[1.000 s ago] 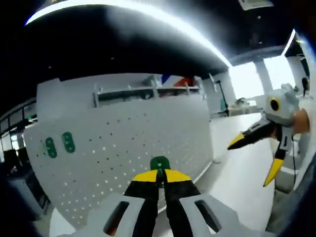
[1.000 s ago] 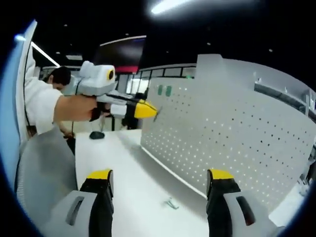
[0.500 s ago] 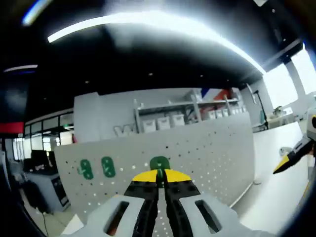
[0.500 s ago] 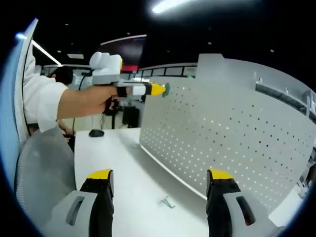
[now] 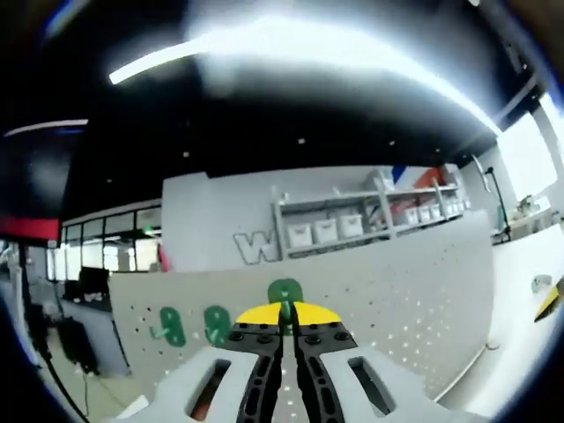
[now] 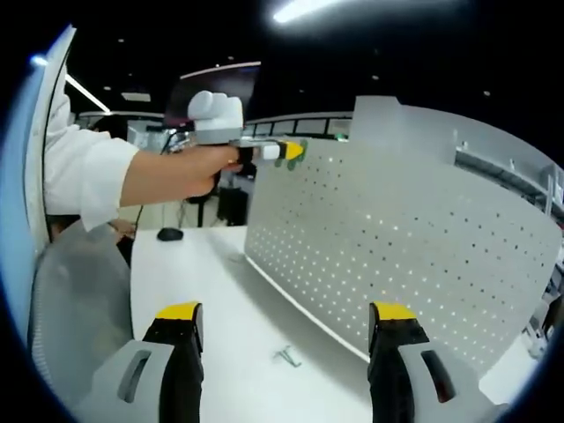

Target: Insert the hook assembly into the mounting plate slot until the hook locks in place.

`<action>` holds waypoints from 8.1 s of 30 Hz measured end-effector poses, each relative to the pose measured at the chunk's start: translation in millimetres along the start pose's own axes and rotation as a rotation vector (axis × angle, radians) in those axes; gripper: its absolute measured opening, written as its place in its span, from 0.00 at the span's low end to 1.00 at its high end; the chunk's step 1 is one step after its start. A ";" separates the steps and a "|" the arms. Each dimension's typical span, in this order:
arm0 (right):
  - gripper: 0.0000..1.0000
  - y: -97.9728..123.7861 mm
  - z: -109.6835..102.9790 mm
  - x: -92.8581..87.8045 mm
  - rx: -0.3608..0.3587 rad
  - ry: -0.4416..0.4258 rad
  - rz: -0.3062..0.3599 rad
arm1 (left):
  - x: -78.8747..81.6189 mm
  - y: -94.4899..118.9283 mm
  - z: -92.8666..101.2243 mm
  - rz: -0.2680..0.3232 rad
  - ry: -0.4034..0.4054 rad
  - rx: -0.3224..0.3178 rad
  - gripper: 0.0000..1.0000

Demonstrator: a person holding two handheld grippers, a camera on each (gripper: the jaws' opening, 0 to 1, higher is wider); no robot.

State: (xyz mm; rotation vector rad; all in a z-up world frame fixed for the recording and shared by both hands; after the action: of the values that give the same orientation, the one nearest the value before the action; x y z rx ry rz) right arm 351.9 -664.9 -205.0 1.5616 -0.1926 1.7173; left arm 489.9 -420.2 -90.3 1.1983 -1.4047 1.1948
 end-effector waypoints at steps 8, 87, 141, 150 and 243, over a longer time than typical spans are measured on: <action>0.77 -0.6 9.9 -6.8 0.005 -0.001 -0.013 | -7.0 -14.4 -0.2 -0.001 -0.014 0.045 0.03; 0.74 -3.8 13.8 -26.2 0.038 0.025 -0.077 | -31.5 -18.8 -5.3 -0.057 -0.043 0.064 0.22; 0.73 -12.4 12.6 -58.2 0.058 -0.024 -0.056 | -237.4 63.4 175.1 -0.852 0.043 -0.529 0.13; 0.73 -11.3 20.3 -66.9 0.046 -0.050 -0.065 | -257.7 59.2 181.8 -0.922 0.035 -0.489 0.13; 0.43 -26.2 -48.7 46.8 -0.019 -0.021 0.056 | -78.1 142.6 87.0 -0.382 0.493 -0.536 0.01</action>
State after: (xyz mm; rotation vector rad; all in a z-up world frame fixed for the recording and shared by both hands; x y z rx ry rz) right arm 334.0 -597.8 -184.4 1.5743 -0.2642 1.7382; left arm 353.5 -489.1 -193.5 0.6873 -0.9737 0.7108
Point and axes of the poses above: the point that each gripper's makers call its tool centre point, and the gripper's own axes: y roughly backward along the fingers, z roughly to its right, x roughly out of its top, the point moved 4 cm from there along y, roughly backward along the fingers, and after that the axes turned 8 degrees about -z, right-handed, at the moved point
